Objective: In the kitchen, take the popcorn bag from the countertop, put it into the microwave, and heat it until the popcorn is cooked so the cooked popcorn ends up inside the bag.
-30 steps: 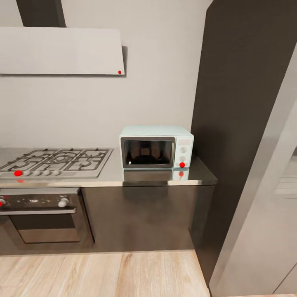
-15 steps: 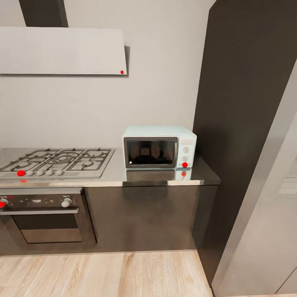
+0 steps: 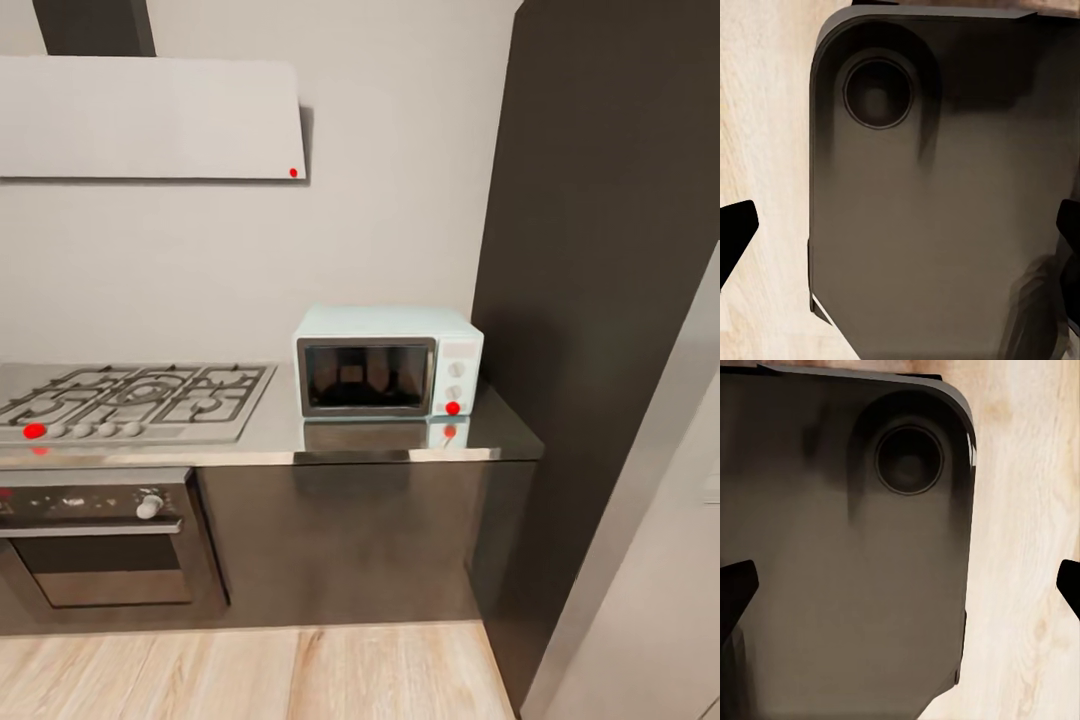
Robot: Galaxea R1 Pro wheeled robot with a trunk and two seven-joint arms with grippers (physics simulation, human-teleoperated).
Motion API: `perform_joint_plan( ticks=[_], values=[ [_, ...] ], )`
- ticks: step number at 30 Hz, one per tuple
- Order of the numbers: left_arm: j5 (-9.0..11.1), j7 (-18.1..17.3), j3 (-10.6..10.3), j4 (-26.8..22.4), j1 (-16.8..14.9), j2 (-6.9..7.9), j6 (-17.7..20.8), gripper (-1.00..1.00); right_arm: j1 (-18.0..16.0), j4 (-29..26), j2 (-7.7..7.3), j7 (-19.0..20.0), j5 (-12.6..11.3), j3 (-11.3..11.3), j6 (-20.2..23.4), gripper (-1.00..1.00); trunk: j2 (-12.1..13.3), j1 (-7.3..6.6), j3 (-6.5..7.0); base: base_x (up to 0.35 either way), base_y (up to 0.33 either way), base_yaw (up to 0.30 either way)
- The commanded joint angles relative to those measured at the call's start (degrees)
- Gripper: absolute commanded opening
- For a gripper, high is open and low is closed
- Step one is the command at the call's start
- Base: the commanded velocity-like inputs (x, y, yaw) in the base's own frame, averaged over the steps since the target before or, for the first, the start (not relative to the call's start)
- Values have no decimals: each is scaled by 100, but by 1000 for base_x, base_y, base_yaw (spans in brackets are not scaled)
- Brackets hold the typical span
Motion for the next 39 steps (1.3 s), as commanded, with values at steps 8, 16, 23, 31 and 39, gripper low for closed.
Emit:
perform_joint_plan(
  ticks=[8,16,23,31,39],
  values=[
    [44,0,6,1,-1,-1,-7,100,-2,5,-1,-1,3,5,-22,100,-2,2,-4,184,0,0],
    [44,1,1,-1,-1,1,-7,100,-2,5,-2,-1,1,5,-17,100,-2,2,-4,132,0,0],
    [44,-1,-1,-1,-1,-1,-7,100,-2,5,16,1,-12,-3,10,100,-2,2,-4,6,0,0],
    [44,-1,8,-1,-1,-1,-7,100,-2,-22,2,86,135,24,4,100,-2,2,-4,0,0,0],
    [44,-2,8,-1,-1,-4,-7,100,-2,-2322,63,121,1117,34,925,100,-2,2,-4,0,0,0]
  ],
)
